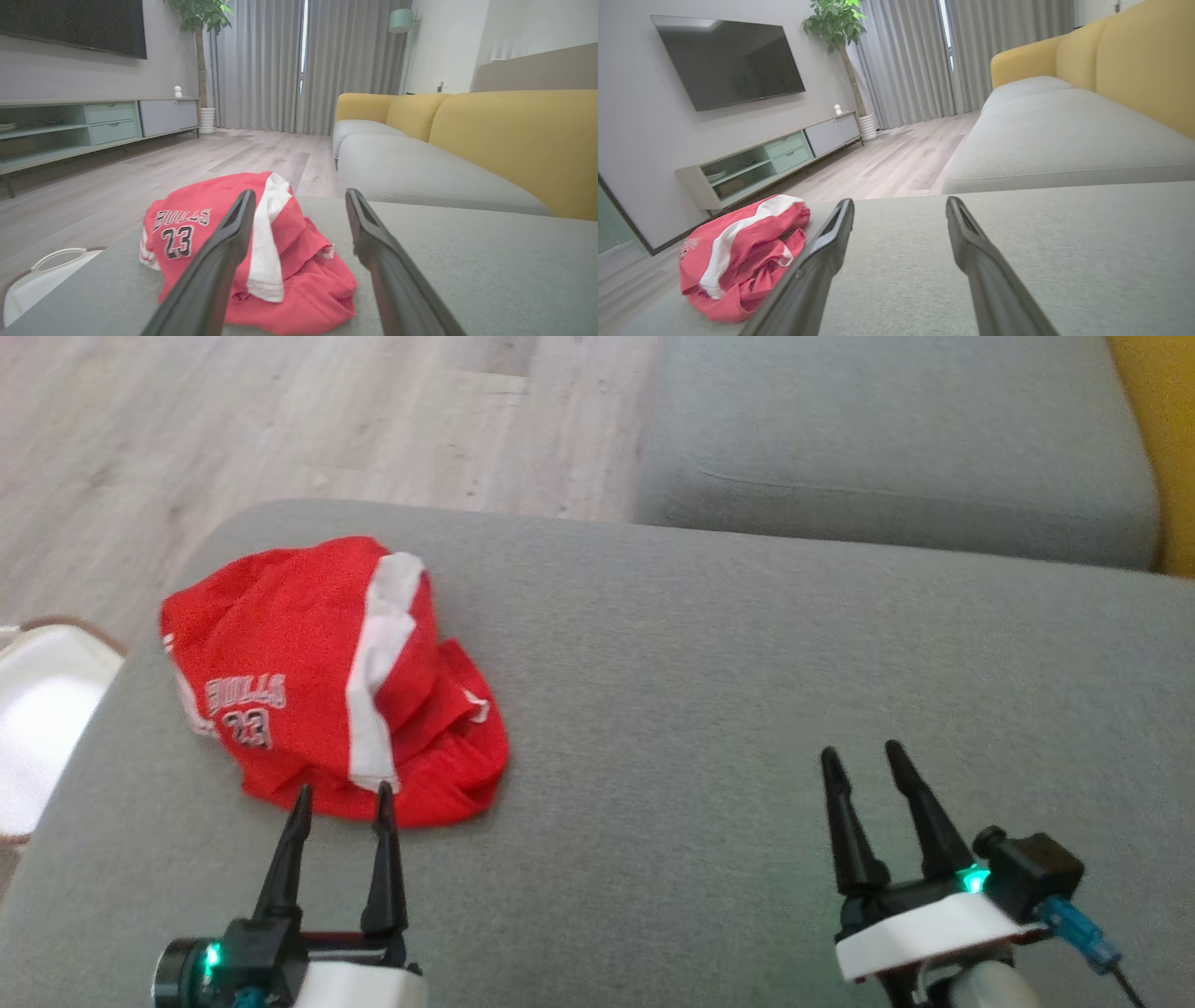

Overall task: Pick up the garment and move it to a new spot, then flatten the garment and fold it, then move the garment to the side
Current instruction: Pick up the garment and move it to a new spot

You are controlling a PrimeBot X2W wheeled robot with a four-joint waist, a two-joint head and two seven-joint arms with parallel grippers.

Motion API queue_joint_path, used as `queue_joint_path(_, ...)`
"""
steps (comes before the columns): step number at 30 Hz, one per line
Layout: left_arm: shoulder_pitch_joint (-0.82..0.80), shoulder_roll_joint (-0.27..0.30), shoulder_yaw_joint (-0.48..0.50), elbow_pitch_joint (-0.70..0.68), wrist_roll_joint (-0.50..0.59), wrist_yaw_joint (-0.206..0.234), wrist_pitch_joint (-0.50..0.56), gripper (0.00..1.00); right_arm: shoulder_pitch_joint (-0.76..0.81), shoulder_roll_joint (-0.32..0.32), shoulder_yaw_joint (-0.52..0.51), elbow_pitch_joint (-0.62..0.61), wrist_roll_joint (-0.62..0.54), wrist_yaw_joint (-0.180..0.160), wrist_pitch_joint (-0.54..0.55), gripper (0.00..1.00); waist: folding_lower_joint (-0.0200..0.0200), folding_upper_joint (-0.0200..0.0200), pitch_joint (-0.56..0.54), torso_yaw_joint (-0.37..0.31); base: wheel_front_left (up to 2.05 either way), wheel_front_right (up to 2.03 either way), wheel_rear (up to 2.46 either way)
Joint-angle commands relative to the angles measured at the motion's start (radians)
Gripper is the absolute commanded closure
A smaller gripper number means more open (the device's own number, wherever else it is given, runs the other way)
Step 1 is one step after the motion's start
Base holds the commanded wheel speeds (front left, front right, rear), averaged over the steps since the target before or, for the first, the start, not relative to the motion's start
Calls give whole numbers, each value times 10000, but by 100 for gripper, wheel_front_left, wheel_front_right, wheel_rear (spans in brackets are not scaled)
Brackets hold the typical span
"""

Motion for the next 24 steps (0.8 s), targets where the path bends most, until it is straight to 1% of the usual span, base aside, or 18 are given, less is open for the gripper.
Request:
queue_joint_path(1,-249,-25,446,-293,91,32,-93,0,-236,-75,331,-273,-48,-7,-109,0,0,-1,-121,370,0,0,0)
queue_joint_path(7,-117,-25,648,-315,228,-23,-93,0,-137,-75,597,-241,110,-7,-109,0,0,-1,-250,993,0,0,0)
queue_joint_path(12,7,-26,750,-346,310,-101,-93,0,-102,-75,734,-206,239,-7,-109,0,0,-1,-347,1311,0,0,0)
queue_joint_path(17,41,-26,863,-347,356,-182,-93,0,-82,-75,849,-170,308,-7,-109,0,0,-1,-393,1407,0,0,0)
queue_joint_path(24,-2,-13,1064,-439,450,-229,-93,0,-132,-75,972,-165,350,-7,-109,0,0,-1,-301,1271,0,0,0)
